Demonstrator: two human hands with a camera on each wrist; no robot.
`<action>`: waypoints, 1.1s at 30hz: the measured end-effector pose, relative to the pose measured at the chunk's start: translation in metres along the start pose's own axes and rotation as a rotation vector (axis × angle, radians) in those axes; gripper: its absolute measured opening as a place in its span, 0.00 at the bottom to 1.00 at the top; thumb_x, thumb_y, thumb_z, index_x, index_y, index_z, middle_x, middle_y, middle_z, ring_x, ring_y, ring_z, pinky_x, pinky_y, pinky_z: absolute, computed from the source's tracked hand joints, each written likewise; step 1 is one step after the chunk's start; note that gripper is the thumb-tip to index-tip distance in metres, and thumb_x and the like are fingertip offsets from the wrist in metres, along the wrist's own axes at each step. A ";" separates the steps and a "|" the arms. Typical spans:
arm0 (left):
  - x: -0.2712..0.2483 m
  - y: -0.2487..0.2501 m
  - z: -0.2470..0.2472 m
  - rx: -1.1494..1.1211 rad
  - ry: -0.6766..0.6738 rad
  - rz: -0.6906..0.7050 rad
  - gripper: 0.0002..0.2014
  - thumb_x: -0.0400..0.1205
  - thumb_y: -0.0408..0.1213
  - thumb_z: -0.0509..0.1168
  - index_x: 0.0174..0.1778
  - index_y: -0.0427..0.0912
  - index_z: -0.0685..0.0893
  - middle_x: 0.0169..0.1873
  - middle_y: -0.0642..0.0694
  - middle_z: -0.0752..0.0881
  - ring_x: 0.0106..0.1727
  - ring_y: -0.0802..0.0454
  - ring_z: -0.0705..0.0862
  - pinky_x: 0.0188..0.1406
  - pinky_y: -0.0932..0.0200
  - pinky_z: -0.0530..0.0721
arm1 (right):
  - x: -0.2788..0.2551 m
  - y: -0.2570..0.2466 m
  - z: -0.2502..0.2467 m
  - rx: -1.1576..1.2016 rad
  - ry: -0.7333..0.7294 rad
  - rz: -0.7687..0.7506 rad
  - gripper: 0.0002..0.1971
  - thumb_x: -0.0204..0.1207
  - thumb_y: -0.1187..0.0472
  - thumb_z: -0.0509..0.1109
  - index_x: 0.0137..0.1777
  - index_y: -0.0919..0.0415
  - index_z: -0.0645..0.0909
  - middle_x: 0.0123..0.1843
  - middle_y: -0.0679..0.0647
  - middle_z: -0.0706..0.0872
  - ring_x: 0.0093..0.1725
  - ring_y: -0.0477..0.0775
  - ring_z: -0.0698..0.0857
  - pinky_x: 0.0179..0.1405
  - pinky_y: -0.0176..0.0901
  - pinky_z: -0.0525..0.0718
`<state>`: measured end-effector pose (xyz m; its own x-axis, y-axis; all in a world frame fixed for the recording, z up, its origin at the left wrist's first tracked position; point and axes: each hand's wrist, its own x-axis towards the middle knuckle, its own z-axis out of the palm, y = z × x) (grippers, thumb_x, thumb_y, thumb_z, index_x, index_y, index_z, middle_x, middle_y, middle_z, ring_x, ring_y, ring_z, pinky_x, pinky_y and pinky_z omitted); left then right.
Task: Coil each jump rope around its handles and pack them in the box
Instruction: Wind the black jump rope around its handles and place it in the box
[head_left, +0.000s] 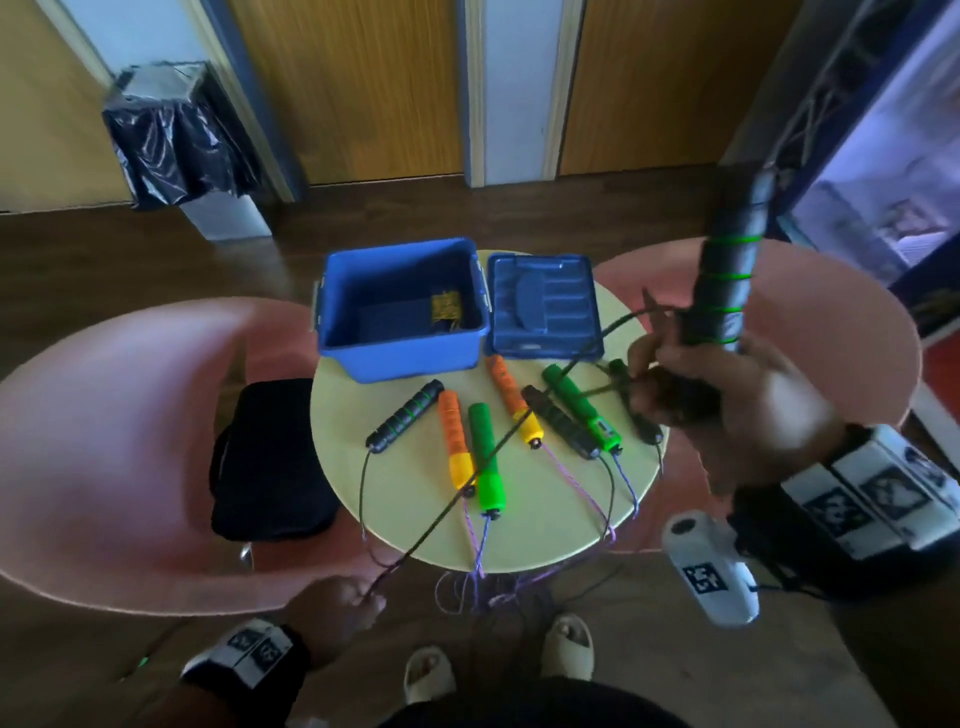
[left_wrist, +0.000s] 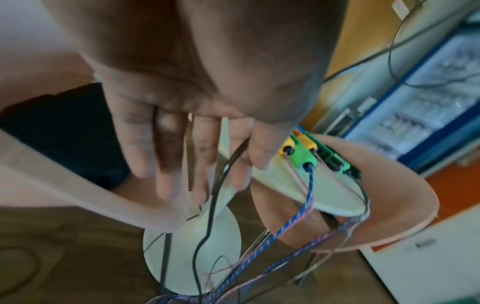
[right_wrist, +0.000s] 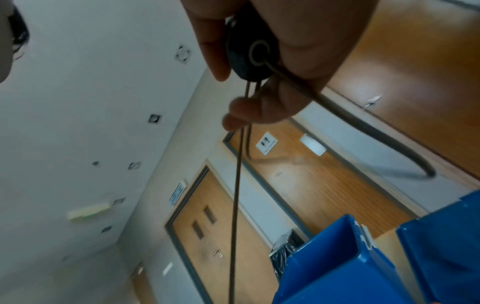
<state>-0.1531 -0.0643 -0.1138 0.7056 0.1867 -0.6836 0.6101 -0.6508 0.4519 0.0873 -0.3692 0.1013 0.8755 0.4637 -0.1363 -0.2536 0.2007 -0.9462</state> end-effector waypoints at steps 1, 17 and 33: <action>0.001 -0.009 0.001 0.078 -0.049 -0.003 0.19 0.81 0.56 0.63 0.28 0.50 0.80 0.29 0.53 0.83 0.36 0.57 0.83 0.42 0.58 0.77 | -0.005 0.000 -0.001 0.040 0.066 -0.017 0.06 0.65 0.67 0.69 0.39 0.60 0.74 0.37 0.58 0.87 0.29 0.57 0.86 0.27 0.40 0.77; -0.043 0.162 -0.068 -0.275 0.047 0.642 0.15 0.85 0.48 0.57 0.39 0.45 0.83 0.38 0.48 0.92 0.43 0.57 0.89 0.46 0.65 0.79 | -0.047 0.111 0.043 -0.450 -0.216 0.346 0.28 0.54 0.51 0.76 0.58 0.50 0.82 0.59 0.68 0.87 0.53 0.70 0.87 0.41 0.51 0.80; -0.042 0.197 0.033 -0.297 -0.175 0.489 0.19 0.74 0.58 0.70 0.59 0.57 0.86 0.63 0.53 0.87 0.63 0.60 0.85 0.64 0.62 0.81 | -0.053 -0.003 0.013 0.360 -0.237 0.129 0.09 0.63 0.72 0.64 0.40 0.59 0.78 0.28 0.57 0.75 0.34 0.57 0.85 0.40 0.51 0.89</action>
<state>-0.0747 -0.2242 -0.0150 0.8754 -0.2228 -0.4289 0.3221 -0.3928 0.8614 0.0363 -0.3829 0.1147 0.7197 0.6808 -0.1363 -0.5186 0.3965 -0.7575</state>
